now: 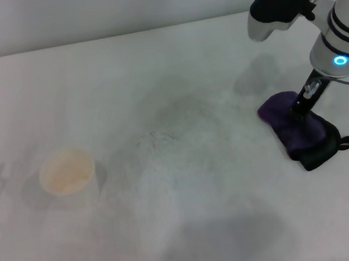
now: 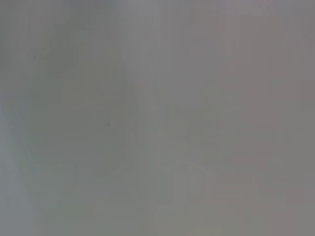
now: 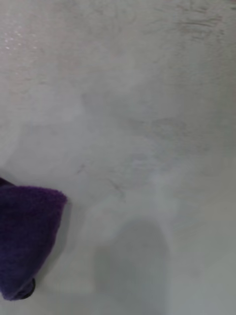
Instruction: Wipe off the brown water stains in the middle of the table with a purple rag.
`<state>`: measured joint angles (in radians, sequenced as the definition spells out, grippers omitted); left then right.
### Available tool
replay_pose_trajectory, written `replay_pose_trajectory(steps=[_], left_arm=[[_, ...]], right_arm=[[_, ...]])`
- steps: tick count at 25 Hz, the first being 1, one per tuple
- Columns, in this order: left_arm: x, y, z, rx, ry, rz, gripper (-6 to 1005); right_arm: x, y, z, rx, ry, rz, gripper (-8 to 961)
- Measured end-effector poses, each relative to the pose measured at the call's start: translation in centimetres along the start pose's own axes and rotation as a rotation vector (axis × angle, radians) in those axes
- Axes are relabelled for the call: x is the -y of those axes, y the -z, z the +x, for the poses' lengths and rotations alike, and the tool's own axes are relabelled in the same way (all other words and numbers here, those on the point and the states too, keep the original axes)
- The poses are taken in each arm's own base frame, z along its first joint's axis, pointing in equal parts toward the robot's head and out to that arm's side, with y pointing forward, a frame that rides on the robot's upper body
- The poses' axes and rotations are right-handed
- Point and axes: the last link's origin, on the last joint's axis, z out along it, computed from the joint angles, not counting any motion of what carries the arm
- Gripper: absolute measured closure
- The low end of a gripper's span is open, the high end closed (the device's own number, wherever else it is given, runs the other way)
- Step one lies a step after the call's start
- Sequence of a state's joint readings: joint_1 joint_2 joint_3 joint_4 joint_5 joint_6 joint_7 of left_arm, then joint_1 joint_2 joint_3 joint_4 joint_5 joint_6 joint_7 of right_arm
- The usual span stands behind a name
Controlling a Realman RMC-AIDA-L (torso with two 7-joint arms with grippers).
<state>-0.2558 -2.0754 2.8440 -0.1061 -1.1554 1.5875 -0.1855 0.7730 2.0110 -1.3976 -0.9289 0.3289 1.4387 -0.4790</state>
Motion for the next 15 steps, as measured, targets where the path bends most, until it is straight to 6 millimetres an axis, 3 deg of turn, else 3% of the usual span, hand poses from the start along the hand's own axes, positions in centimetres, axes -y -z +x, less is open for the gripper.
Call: replay_pose_trajectory(steps=[9, 15], left_arm=[[0.1, 0.0, -0.3, 0.021, -0.002, 0.002, 112], [0.1, -0.1, -0.3, 0.024, -0.003, 0.003, 112]], right_arm=[[0.5, 1.7, -0.6, 0.098, -0.009, -0.026, 617], [3.7, 4.6, -0.4, 0.365, -0.099, -0.155, 485]])
